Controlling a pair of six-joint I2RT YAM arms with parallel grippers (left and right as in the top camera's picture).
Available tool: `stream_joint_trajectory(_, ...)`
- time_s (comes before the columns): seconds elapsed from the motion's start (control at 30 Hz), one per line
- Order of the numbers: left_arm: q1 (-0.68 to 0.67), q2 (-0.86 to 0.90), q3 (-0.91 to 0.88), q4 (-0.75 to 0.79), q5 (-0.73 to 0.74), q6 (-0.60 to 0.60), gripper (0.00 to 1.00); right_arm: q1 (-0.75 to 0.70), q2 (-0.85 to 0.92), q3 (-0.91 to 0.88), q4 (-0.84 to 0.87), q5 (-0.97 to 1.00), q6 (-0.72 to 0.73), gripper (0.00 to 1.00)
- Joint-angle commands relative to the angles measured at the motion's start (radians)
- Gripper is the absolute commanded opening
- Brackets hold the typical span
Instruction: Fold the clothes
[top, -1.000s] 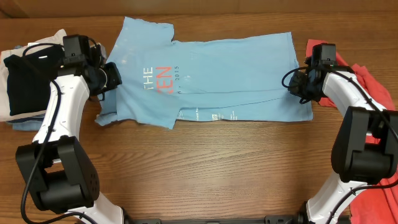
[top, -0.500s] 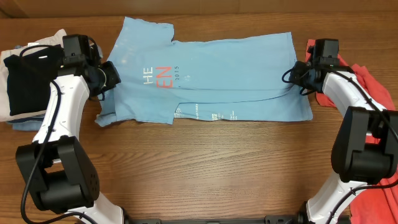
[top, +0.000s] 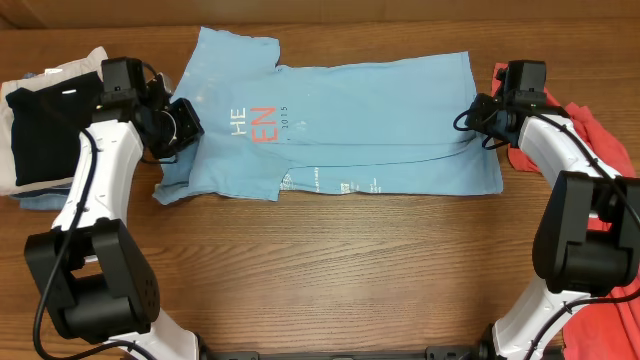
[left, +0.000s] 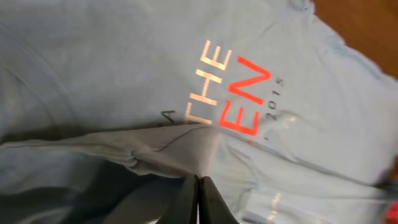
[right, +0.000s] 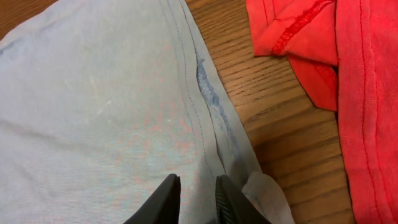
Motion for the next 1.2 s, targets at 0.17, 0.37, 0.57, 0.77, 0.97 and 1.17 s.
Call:
stream_joint_trajectory(0.17,0.08,-0.013,0.012,0.024,0.082,-0.312,0.04,0.001,-0.001,0.002,0.008,0.008,0.0,0.23)
stream_joint_trajectory(0.37,0.111,-0.013,0.012,0.049,0.084,-0.398,0.04,0.001,-0.001,0.002,0.008,0.008,0.0,0.23)
stream_joint_trajectory(0.57,0.101,-0.012,0.012,0.137,-0.021,-0.365,0.04,0.001,-0.001,0.002,0.003,0.008,0.0,0.23)
stream_joint_trajectory(0.77,0.089,-0.012,0.011,0.204,0.106,-0.345,0.04,0.001,-0.001,0.002,-0.002,0.008,0.0,0.23)
stream_joint_trajectory(0.97,0.078,-0.011,0.011,0.156,-0.07,-0.34,0.04,0.001,-0.001,0.002,-0.005,0.008,0.0,0.23)
stream_joint_trajectory(1.17,0.053,-0.011,0.01,0.116,-0.117,-0.298,0.07,0.001,-0.001,0.002,-0.006,0.008,0.0,0.23)
